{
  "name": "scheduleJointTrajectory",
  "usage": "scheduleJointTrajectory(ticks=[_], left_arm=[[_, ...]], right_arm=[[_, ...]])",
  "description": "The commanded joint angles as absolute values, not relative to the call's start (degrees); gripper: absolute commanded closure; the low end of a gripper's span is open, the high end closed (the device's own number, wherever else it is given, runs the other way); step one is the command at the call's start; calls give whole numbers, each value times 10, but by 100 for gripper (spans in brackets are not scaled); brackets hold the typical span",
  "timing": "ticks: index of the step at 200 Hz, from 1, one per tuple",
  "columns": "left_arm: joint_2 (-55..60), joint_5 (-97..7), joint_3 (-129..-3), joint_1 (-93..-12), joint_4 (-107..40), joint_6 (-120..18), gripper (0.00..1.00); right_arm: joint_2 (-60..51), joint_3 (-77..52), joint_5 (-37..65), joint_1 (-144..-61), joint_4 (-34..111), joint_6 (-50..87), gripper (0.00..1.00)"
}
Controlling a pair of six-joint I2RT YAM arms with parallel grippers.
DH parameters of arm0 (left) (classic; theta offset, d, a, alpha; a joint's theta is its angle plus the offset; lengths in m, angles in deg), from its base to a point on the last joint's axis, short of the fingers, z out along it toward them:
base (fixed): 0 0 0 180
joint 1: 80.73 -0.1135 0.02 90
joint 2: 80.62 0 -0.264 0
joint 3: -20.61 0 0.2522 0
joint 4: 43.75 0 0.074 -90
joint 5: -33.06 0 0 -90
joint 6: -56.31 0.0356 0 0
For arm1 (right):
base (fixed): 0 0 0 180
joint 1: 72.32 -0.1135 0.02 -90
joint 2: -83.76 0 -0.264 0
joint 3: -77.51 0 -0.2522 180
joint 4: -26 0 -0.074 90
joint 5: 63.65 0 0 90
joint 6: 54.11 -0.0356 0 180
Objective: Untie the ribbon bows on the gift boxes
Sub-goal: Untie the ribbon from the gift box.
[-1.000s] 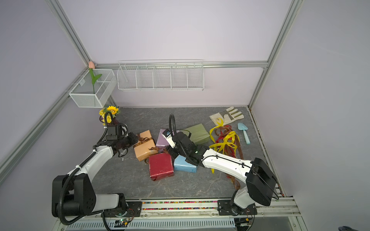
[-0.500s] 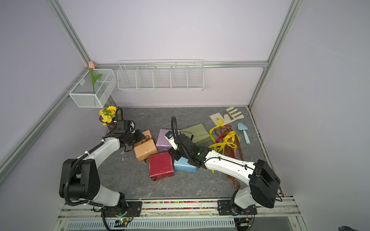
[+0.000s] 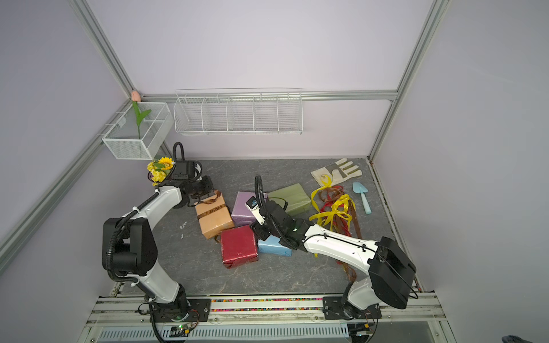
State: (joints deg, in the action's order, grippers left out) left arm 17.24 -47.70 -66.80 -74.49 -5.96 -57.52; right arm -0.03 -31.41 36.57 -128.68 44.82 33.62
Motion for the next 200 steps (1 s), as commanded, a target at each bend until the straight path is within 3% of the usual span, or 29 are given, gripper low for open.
scheduleJointTrajectory(ticks=[1,18,37,71,106,168,200], left_arm=[[177,-518,-692,-744,-14,-538,89],[169,-502,-693,-744,-2,-498,51],[157,-496,-696,-743,30,-458,41],[144,-509,-710,-737,101,-392,39],[120,-449,-696,-731,180,-253,40],[84,-355,-646,-731,180,-55,41],[99,-307,-641,-730,174,-22,41]], right_arm=[[10,-329,357,-1289,435,324,35],[8,-330,353,-1288,435,324,35],[7,-330,351,-1288,435,327,35],[0,-325,343,-1288,437,335,34],[1,-325,331,-1287,441,341,34],[6,-327,291,-1285,441,343,34],[6,-331,286,-1285,432,338,33]])
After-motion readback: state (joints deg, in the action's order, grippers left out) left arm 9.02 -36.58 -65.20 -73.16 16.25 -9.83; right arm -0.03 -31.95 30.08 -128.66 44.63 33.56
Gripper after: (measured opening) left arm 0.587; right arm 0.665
